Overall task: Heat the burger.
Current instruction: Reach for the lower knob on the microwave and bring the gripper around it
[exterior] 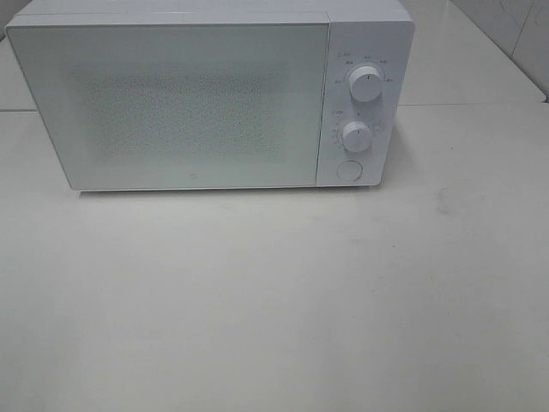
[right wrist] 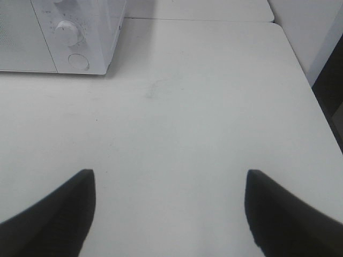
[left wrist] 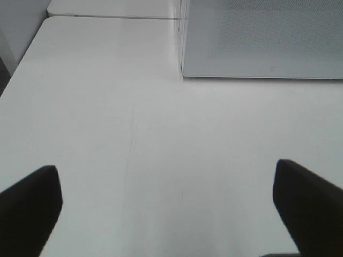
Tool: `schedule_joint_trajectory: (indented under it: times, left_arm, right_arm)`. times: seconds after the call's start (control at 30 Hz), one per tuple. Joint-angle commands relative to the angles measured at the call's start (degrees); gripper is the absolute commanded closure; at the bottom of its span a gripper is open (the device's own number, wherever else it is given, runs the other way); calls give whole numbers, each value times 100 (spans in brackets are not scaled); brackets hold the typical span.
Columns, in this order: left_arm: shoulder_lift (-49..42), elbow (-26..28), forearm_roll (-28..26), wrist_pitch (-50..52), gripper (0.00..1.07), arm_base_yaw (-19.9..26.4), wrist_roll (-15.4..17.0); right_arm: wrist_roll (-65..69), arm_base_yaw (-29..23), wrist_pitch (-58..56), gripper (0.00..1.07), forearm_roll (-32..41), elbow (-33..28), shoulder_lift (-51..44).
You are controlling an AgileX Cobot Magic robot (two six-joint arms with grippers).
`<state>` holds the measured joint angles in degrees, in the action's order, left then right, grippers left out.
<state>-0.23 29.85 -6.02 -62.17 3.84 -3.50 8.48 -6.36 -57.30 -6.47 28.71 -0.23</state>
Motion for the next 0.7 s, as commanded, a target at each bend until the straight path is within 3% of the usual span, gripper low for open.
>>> schedule_joint_trajectory:
  times: [0.03,0.7]
  left_arm:
    - [-97,-23,-34,74,6,0,23]
    - [-97,-23,-34,74,6,0,23]
  right_arm:
    - [-34,34,23,32,17,-23,-138]
    - [-34,34,23,32,23,-23,-132]
